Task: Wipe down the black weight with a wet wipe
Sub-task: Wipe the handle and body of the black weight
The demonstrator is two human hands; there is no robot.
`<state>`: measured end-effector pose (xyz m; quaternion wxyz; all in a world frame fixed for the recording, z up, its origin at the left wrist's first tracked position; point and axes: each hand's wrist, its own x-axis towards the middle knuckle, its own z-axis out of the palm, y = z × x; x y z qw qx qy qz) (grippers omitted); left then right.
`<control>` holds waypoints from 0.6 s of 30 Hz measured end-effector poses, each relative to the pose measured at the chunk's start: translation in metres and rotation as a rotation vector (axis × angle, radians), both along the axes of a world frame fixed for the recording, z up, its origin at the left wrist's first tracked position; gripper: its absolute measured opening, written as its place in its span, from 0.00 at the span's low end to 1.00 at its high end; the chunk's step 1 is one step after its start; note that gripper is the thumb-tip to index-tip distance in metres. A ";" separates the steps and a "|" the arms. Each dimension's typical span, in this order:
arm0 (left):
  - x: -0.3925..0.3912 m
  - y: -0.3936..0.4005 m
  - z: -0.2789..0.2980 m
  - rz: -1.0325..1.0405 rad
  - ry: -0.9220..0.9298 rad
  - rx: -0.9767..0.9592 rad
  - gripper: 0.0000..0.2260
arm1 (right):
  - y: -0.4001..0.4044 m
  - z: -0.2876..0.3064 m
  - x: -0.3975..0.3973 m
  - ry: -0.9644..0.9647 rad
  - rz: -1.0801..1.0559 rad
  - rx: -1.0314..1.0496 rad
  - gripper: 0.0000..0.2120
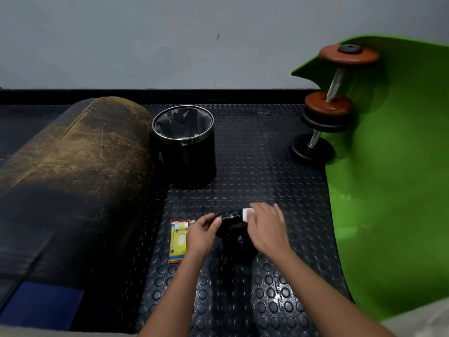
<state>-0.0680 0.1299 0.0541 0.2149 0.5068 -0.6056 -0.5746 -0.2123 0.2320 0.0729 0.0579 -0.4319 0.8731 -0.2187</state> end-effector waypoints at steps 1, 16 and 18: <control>0.000 0.000 0.000 0.000 -0.003 -0.002 0.18 | 0.000 -0.001 0.003 0.032 0.056 -0.006 0.22; 0.000 0.001 0.000 0.008 0.025 0.023 0.18 | -0.001 -0.005 -0.002 0.001 0.032 0.066 0.32; 0.000 0.001 0.000 0.007 0.024 0.025 0.18 | -0.001 -0.005 0.005 0.000 0.129 0.025 0.32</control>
